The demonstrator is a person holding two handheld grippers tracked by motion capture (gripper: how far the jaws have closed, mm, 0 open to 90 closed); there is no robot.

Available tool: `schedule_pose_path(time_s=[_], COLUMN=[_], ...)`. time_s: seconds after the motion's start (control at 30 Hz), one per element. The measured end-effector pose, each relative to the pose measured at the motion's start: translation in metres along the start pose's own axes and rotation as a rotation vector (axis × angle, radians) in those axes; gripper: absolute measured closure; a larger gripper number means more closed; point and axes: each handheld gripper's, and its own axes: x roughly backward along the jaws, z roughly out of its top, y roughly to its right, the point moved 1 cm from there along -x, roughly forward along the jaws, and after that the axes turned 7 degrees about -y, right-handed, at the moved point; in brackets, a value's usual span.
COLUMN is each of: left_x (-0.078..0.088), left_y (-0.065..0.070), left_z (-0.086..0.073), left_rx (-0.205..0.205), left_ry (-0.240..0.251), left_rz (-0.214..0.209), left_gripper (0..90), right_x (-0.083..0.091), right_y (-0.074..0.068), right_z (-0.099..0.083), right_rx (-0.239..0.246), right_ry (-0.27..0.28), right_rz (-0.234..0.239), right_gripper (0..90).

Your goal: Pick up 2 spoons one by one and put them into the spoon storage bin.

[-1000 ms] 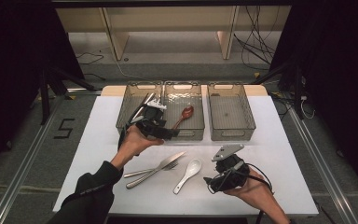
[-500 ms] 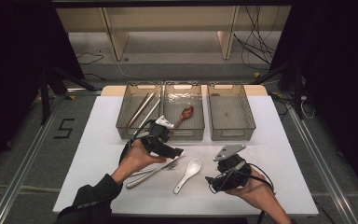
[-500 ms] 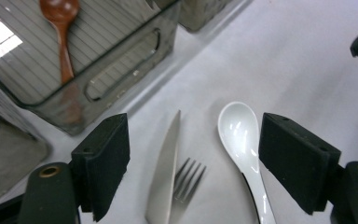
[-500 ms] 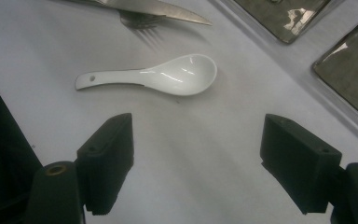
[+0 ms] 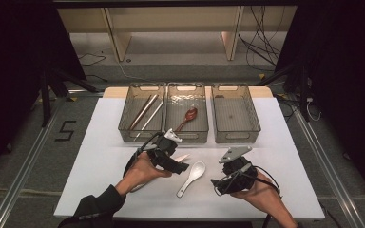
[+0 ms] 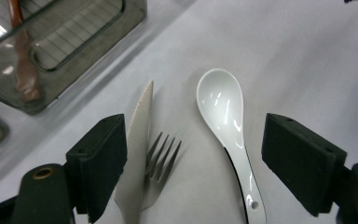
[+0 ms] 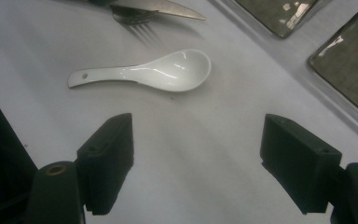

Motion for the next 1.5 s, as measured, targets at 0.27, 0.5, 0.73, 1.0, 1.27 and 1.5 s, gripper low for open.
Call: schedule_pose_path(time_s=[0.27,0.5,0.73,1.0,1.27,1.5], left_x=[-0.014,-0.020,-0.025,-0.035,-0.040,-0.048], left_y=[0.012,0.019,0.022,0.028,0.027,0.031], left_z=[-0.008,-0.012,-0.015,-0.018,-0.018,-0.020], left_rx=[-0.032,-0.058,-0.067,-0.098,-0.095,-0.125], left_ry=[-0.065,-0.093,-0.112,-0.151,-0.165,-0.196], left_rz=[-0.005,-0.007,-0.010,-0.020,-0.026,-0.037], left_gripper=[21.7,21.7,22.8,30.7,37.3,45.2], right_x=[-0.001,-0.001,-0.001,-0.002,-0.002,-0.003], right_y=[0.001,0.002,0.001,0.001,0.001,0.001], right_z=[-0.001,-0.001,0.000,0.000,0.000,0.000], right_rx=[-0.001,-0.004,0.001,-0.005,-0.007,-0.006], right_ry=[-0.006,-0.007,-0.006,-0.007,-0.012,-0.014], right_rz=[-0.007,-0.007,-0.002,0.001,0.006,0.006], right_gripper=[26.7,26.6,26.6,26.7,26.8,26.9])
